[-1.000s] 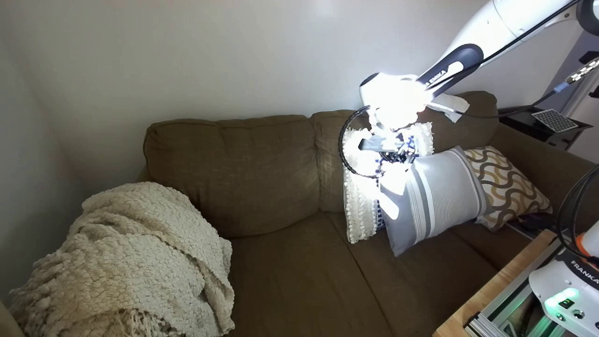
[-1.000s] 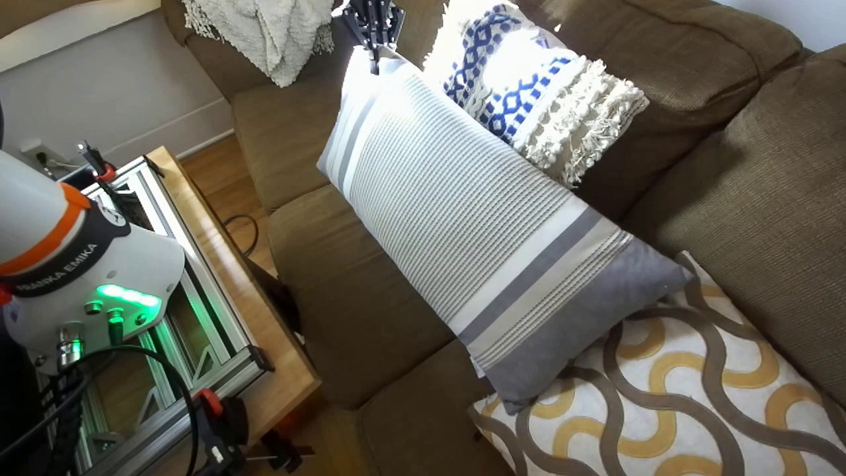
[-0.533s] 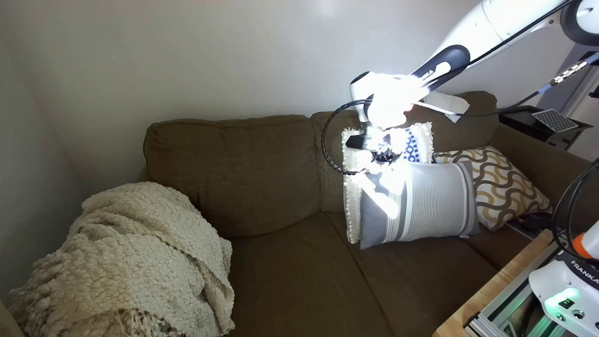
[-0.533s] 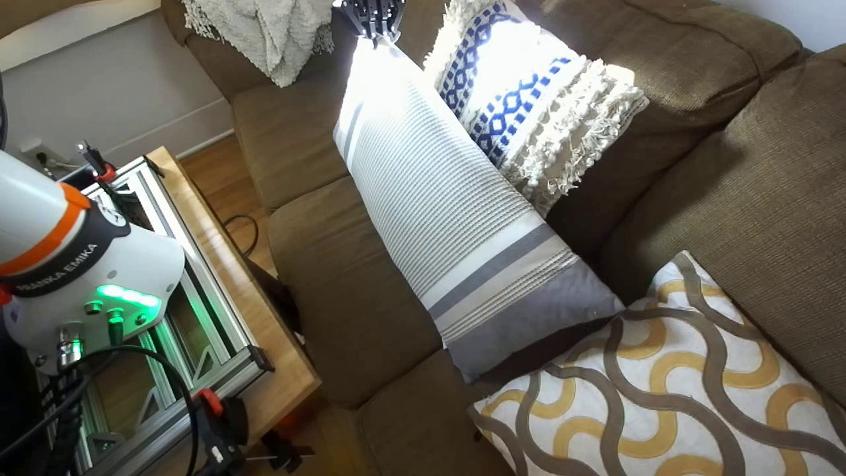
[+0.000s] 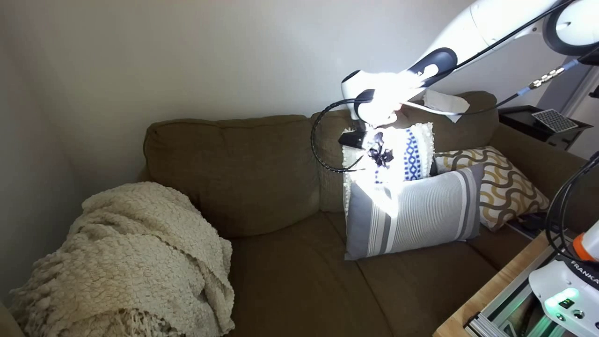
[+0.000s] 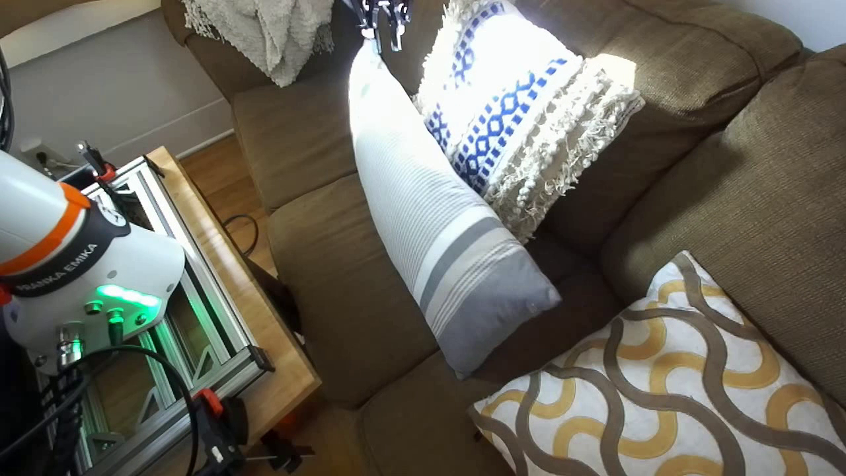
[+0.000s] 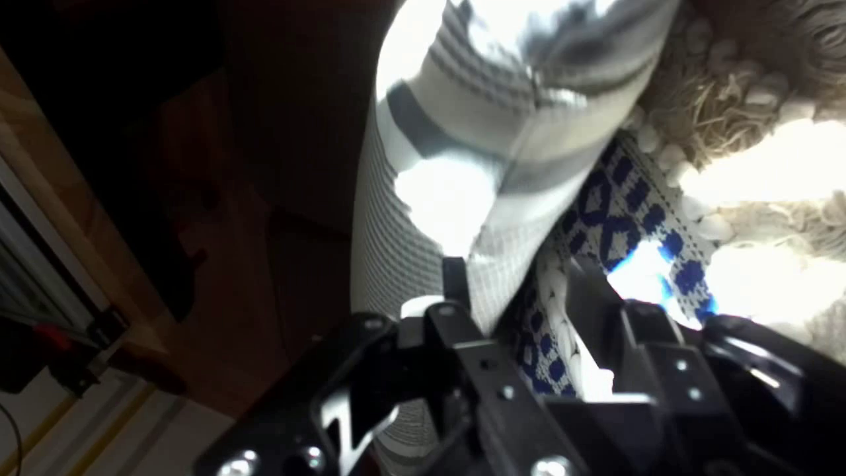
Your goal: Put the pillow upright
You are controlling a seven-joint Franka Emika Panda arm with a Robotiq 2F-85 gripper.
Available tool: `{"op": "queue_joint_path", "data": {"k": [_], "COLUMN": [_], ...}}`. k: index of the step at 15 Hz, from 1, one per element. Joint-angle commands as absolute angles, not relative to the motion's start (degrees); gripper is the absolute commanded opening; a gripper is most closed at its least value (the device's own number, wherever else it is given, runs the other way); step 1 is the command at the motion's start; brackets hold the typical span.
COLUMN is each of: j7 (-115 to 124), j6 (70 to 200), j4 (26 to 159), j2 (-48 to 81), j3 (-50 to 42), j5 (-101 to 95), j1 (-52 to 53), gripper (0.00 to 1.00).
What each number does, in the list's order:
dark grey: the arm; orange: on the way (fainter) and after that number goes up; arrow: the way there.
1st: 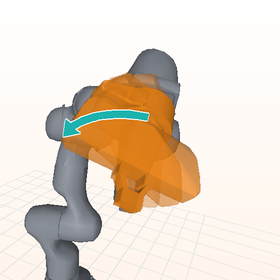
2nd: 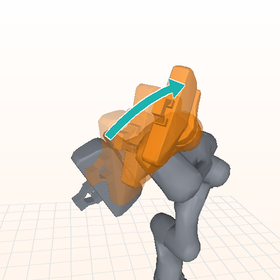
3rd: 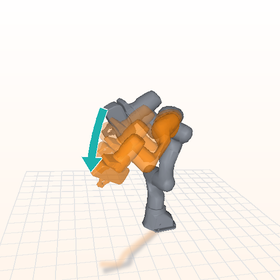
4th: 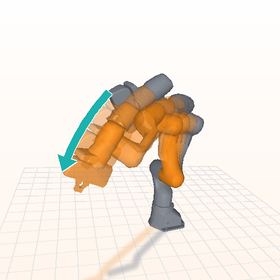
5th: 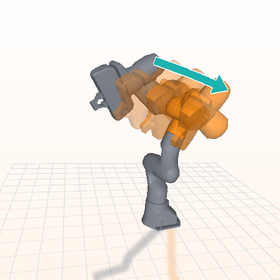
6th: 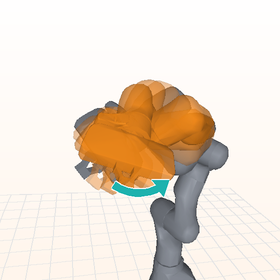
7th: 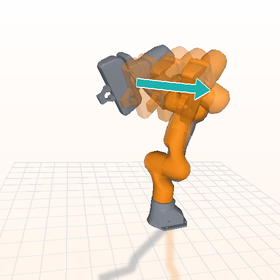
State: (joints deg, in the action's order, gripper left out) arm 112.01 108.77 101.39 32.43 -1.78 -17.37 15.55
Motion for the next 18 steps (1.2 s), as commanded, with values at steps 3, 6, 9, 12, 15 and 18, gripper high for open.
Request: {"op": "queue_joint_path", "data": {"k": [3,6,9,12,15,18], "j7": [108.16,105.57,102.35,95.89,88.41,81.62], "j6": [109.21,109.54,109.74,113.11,117.89,123.11], "j4": [103.75,106.14,109.39,113.95,117.52,120.81], "j2": [28.96,25.92,22.08,17.19,13.0,9.27], "j3": [-2.78,-3.33,-3.4,-2.77,-2.34,-2.16], "j5": [-22.71,-26.36,-28.52,-30.72,-31.88,-32.39], "j1": [14.89,14.43,13.46,11.91,10.4,9.18], "gripper": [0.92,1.0,1.0,1.0,1.0,1.0]}}
